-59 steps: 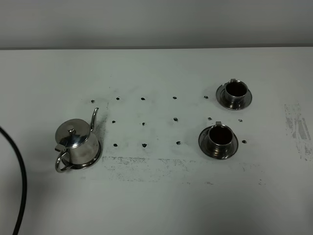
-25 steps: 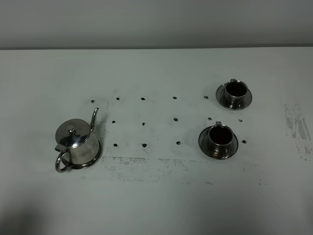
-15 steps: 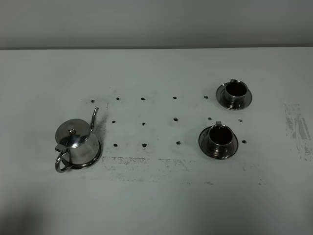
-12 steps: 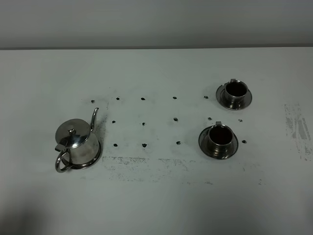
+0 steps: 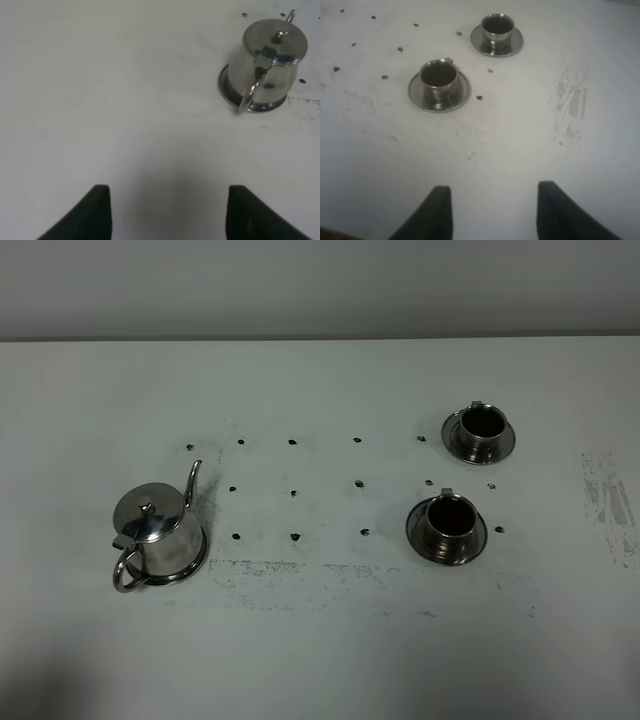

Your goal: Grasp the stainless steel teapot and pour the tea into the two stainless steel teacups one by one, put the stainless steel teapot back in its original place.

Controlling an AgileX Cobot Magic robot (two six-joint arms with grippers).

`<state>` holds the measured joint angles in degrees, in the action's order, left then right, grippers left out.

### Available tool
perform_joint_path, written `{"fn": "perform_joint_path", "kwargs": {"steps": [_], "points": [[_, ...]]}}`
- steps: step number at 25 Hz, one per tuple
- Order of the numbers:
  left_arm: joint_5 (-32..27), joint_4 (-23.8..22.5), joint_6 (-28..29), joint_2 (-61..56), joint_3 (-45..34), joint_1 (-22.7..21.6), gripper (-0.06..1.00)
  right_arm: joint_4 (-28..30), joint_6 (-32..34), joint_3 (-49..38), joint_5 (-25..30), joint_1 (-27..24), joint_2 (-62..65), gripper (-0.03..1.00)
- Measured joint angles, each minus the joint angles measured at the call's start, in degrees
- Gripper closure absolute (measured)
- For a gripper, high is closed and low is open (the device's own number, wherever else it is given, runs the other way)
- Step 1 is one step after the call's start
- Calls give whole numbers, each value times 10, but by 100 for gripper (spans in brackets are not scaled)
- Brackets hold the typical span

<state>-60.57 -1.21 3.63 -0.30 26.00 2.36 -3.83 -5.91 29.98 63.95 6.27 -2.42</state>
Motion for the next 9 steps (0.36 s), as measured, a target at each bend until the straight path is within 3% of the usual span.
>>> {"fn": "perform_joint_path", "kwargs": {"steps": [9], "points": [[0,0,0,0,0,0,45,0,0,0,0,0,0,58]]}}
